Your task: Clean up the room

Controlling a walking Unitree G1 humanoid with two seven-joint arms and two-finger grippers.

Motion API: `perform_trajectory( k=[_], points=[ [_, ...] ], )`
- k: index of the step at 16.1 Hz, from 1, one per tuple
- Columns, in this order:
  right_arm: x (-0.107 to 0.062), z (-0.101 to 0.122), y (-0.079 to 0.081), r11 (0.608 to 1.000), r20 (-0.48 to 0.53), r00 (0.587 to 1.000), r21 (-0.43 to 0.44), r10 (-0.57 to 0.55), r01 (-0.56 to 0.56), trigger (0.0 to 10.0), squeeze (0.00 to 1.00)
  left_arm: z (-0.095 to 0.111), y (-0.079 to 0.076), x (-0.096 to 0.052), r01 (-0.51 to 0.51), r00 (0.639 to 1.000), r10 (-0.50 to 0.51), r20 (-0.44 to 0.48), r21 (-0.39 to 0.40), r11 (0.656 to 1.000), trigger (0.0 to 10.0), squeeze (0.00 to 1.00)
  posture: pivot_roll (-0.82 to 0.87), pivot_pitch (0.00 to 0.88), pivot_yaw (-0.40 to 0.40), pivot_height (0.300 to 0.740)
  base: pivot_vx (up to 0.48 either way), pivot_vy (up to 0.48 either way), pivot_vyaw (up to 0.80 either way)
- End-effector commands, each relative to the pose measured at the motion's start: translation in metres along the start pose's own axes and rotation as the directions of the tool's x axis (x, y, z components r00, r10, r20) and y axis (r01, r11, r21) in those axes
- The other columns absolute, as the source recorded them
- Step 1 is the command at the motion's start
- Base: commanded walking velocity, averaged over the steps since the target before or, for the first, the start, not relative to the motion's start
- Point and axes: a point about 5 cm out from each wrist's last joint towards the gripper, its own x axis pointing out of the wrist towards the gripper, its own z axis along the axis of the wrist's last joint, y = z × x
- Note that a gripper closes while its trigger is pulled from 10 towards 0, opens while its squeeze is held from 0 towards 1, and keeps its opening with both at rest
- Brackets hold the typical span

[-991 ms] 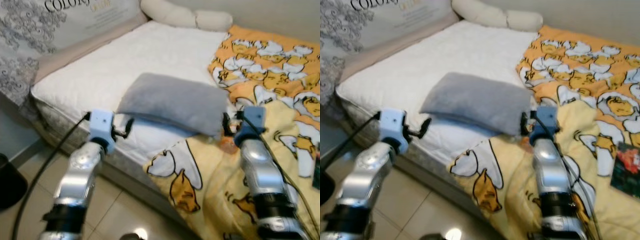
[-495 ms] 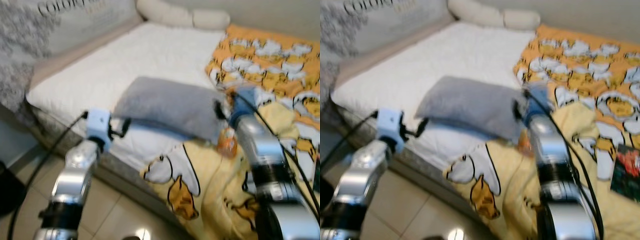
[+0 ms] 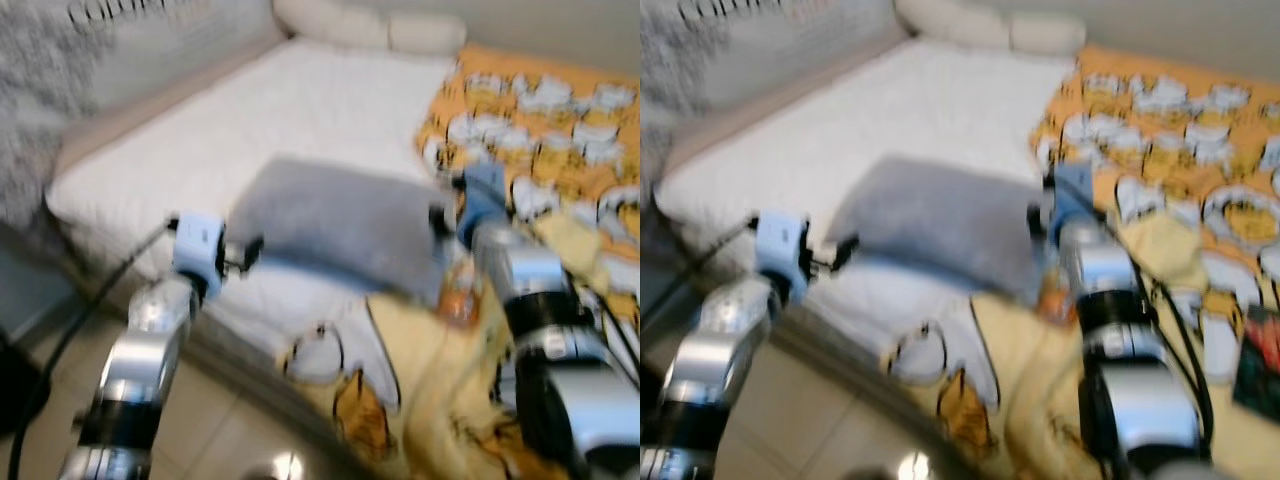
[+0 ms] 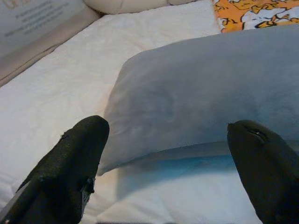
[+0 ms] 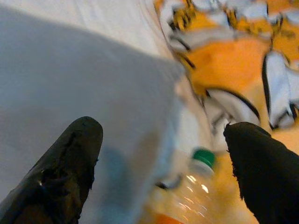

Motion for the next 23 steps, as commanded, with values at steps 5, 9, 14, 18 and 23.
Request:
perform_trajectory(
  k=[5,9,14,18,23],
  points=[
    [0.007,-0.017,-0.007,0.999,-0.125,0.992,0.019,-0.034,0.036,10.0,0.0,-0.006,-0.023,-0.002,0.282,0.959,-0.273,-0.074,0.147,0.948,10.0,1.0,0.08,0.0,0.021,0.74,0.0,0.0,0.0],
    [0.01,-0.032,-0.008,0.996,-0.19,0.98,0.05,-0.065,0.076,10.0,0.0,-0.008,-0.03,-0.007,0.412,0.91,-0.396,-0.121,0.168,0.896,10.0,1.0,0.08,0.0,0.023,0.74,0.0,0.0,0.0],
    [0.011,-0.054,-0.003,0.995,-0.256,0.964,0.056,-0.069,0.087,10.0,0.0,-0.008,-0.028,-0.011,0.468,0.883,-0.447,-0.144,0.191,0.863,10.0,1.0,0.09,0.0,0.021,0.74,0.0,0.0,0.0],
    [0.011,-0.072,0.002,0.99,-0.312,0.949,0.106,-0.054,0.091,10.0,0.0,-0.006,-0.026,-0.014,0.495,0.868,-0.471,-0.161,0.192,0.847,10.0,1.0,0.11,0.0,0.031,0.74,0.0,0.0,0.0],
    [0.011,-0.08,0.014,0.967,-0.307,0.952,0.246,0.013,0.067,10.0,0.0,-0.007,-0.028,-0.017,0.509,0.859,-0.482,-0.171,0.189,0.84,10.0,1.0,0.12,0.0,0.03,0.74,0.0,0.0,0.0]
  ],
)
